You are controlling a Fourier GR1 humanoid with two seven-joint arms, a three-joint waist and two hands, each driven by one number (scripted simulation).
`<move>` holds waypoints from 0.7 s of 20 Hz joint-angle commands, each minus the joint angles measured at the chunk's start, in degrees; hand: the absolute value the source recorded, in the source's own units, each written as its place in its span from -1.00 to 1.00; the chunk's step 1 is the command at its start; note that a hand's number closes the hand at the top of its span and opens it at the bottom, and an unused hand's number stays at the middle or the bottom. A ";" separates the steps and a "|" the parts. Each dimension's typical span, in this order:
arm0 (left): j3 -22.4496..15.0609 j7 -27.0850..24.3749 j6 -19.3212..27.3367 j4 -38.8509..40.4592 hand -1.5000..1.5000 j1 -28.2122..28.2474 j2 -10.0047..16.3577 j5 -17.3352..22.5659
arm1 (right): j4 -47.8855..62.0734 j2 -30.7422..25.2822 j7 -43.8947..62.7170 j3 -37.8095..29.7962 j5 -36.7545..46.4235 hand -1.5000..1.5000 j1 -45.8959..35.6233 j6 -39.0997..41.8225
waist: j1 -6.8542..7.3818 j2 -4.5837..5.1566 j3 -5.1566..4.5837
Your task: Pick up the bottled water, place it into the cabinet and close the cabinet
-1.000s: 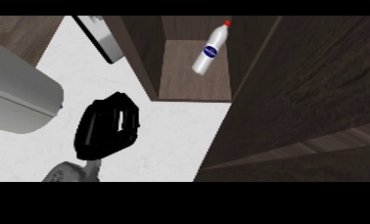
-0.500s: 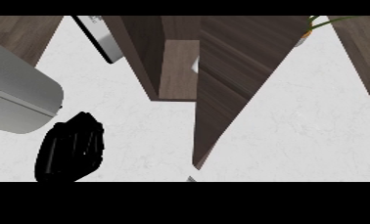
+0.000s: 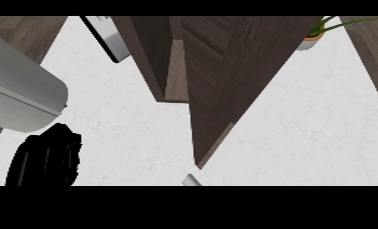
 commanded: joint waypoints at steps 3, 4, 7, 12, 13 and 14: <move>4.21 0.70 -4.08 -1.54 1.00 2.66 3.33 3.85 | 16.71 12.01 -0.05 -8.63 -0.52 1.00 -10.99 -4.00 | 1.06 0.42 0.04; 3.67 -0.71 -4.78 -0.29 1.00 2.22 3.26 2.17 | 18.46 12.34 0.54 -10.19 -2.30 1.00 -12.89 -4.88 | 1.32 0.59 -0.01; 4.53 -1.74 -6.68 1.13 1.00 3.81 3.19 2.49 | 25.57 12.64 -2.49 -17.52 -10.26 1.00 -17.87 -5.61 | 0.45 0.59 0.15; 5.88 0.10 -8.16 -2.64 1.00 6.35 5.05 3.79 | 40.24 12.83 -8.25 -25.24 -22.94 1.00 -24.67 -1.65 | 0.78 0.59 0.23; 7.51 -2.29 -9.28 2.12 1.00 4.48 4.25 3.06 | 41.94 12.85 -11.90 -27.14 -24.88 1.00 -22.48 3.01 | -0.43 0.59 0.22; 7.05 -1.57 -9.72 0.61 1.00 5.88 4.42 3.71 | 45.35 12.87 -13.06 -31.53 -26.67 1.00 -25.07 5.92 | -0.06 0.67 0.23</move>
